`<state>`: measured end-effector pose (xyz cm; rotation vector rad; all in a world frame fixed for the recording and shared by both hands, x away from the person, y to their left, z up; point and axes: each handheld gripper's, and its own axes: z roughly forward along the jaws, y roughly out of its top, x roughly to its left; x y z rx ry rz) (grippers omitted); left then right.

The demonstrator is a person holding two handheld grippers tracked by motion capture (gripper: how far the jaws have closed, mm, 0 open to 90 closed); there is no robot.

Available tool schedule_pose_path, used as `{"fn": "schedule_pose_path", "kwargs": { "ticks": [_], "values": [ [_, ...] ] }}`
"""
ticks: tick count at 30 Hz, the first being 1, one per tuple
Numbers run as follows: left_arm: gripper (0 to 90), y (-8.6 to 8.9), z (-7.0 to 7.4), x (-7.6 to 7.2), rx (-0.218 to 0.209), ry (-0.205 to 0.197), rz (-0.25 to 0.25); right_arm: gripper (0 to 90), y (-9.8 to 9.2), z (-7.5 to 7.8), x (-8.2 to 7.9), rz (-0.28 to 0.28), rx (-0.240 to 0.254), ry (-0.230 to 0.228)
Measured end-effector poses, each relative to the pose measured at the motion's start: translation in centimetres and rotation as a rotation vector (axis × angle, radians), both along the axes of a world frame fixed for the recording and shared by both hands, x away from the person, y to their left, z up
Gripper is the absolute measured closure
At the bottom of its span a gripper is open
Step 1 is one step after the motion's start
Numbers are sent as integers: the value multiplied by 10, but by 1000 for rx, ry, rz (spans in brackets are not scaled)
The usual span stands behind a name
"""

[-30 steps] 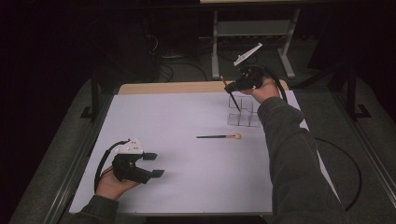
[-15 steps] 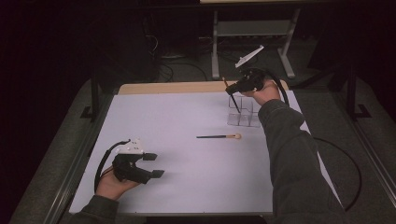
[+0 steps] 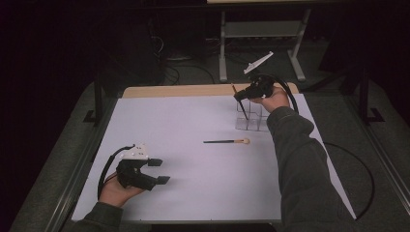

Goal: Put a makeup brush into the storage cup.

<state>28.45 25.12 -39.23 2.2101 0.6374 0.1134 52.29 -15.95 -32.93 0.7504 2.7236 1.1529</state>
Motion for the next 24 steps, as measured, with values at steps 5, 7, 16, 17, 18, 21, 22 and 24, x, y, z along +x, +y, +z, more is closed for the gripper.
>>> {"fn": "schedule_pose_path", "kwargs": {
  "ticks": [5, 7, 16, 17, 18, 21, 22, 24],
  "values": [
    [291, 0, 0, 0, -1, -1, 1, 820, 1, -1, -1, -4, 4, -1],
    [291, 0, 0, 0, -1, -1, 2, 819, 1, -2, -2, -7, 0, 5],
    [290, -2, -1, 1, 5, 3, -7, 776, -3, -10, -7, -44, -3, 33],
    [289, -2, -1, 1, 5, 4, -6, 753, -4, -10, -7, -56, -5, 32],
    [289, -2, -1, 1, 4, 4, -6, 746, -4, -11, -7, -59, -8, 32],
    [289, -2, -1, 1, 6, 1, -9, 724, -7, -9, -11, -70, 3, 33],
    [289, -2, -1, 1, 7, -1, -11, 717, -9, -9, -11, -72, 13, 34],
    [289, -3, -1, 1, 13, -2, -16, 711, -11, -8, -13, -78, 19, 25]
  ]
}}
